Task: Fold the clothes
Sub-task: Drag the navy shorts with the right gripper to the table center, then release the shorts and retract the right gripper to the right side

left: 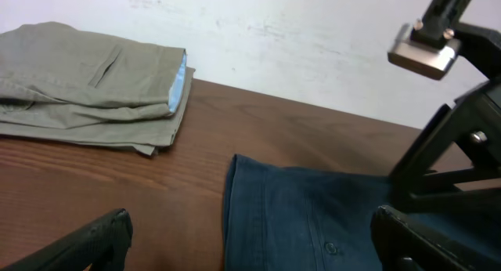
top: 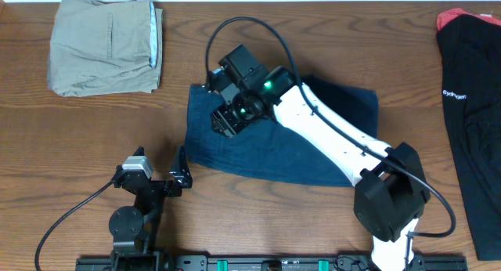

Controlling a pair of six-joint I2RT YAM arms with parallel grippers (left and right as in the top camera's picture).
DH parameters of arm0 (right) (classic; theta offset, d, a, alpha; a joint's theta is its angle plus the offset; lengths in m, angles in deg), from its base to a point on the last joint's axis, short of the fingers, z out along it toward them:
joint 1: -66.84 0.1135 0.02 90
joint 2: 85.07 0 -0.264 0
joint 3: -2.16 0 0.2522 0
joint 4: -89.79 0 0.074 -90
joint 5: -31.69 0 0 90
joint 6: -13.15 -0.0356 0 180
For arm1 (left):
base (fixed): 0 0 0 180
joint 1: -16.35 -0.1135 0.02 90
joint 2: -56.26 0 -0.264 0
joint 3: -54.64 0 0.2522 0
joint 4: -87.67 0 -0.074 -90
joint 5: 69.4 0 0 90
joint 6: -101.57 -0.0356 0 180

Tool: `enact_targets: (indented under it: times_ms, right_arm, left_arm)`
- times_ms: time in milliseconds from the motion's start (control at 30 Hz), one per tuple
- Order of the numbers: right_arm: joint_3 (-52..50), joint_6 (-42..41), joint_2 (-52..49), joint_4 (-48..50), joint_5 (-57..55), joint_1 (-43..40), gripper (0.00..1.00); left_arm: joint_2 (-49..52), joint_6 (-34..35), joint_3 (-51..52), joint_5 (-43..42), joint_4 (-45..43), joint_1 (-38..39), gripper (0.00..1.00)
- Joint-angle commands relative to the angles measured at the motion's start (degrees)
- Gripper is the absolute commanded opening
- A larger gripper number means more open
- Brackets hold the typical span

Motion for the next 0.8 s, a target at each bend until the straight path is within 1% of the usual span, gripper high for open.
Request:
enact_targets:
  times_ms: [0, 33, 67, 133, 200, 300, 367, 400, 433, 500, 567, 633, 667, 700, 767]
  right_arm:
    - [1.8, -2.4, 1.5, -2.1, -1.9, -2.5, 0.72]
    - [2.0, -2.4, 2.0, -2.9, -1.9, -3.1, 0.75]
    - [2.1, -2.4, 2.7, -3.7, -2.1, -3.8, 0.8]
    - [2.3, -2.7, 4.9, -5.9, -3.2, -6.2, 0.93]
    - [2.3, -4.7, 7.1, -7.7, -6.1, -9.0, 0.99]
    - [2.3, -9.3, 9.8, -10.6, -11.3, -14.1, 0.99]
    - [2.3, -11.5, 11.1, -12.7, -12.7, -18.1, 0.99]
    - [2.3, -11.3, 11.5, -14.1, -13.3, -21.0, 0.99]
    - [2.3, -11.2, 11.6, -14.7, -13.4, -21.9, 0.99]
    - [1.8, -11.3, 11.0, -19.0, -13.5, -26.7, 0.99]
    - [0.7, -11.2, 10.4, -20.7, -13.8, -28.8, 0.99]
    - [-2.0, -11.3, 10.0, -20.2, -13.7, -30.2, 0.99]
    - [-3.7, -11.2, 9.7, -19.3, -13.9, -30.6, 0.94]
    - [-5.5, -11.3, 9.7, -18.2, -14.3, -30.8, 0.82]
    - [-9.8, -11.3, 9.7, -14.8, -15.3, -31.1, 0.53]
  left_arm:
    - [-0.1, -0.4, 1.0, -0.8, 1.9, -0.3, 0.98]
    - [-0.1, -0.4, 1.0, -0.8, 1.9, -0.3, 0.98]
    - [-0.1, -0.4, 1.0, -0.8, 1.9, -0.3, 0.98]
    - [-0.1, -0.4, 1.0, -0.8, 1.9, -0.3, 0.98]
    - [-0.1, -0.4, 1.0, -0.8, 1.9, -0.3, 0.98]
    - [-0.1, -0.4, 1.0, -0.8, 1.9, -0.3, 0.98]
    - [-0.1, -0.4, 1.0, -0.8, 1.9, -0.3, 0.98]
    - [-0.1, -0.4, 1.0, -0.8, 1.9, -0.3, 0.98]
    - [-0.1, -0.3, 1.0, -0.8, 1.9, -0.3, 0.98]
    - [-0.1, -0.4, 1.0, -0.8, 1.9, -0.3, 0.98]
    - [-0.1, -0.4, 1.0, -0.8, 1.9, -0.3, 0.98]
    - [-0.1, -0.4, 1.0, -0.8, 1.9, -0.3, 0.98]
    - [-0.1, -0.4, 1.0, -0.8, 1.9, -0.3, 0.98]
    - [-0.1, -0.4, 1.0, -0.8, 1.9, -0.3, 0.98]
    - [-0.1, -0.4, 1.0, -0.8, 1.9, -0.3, 0.98]
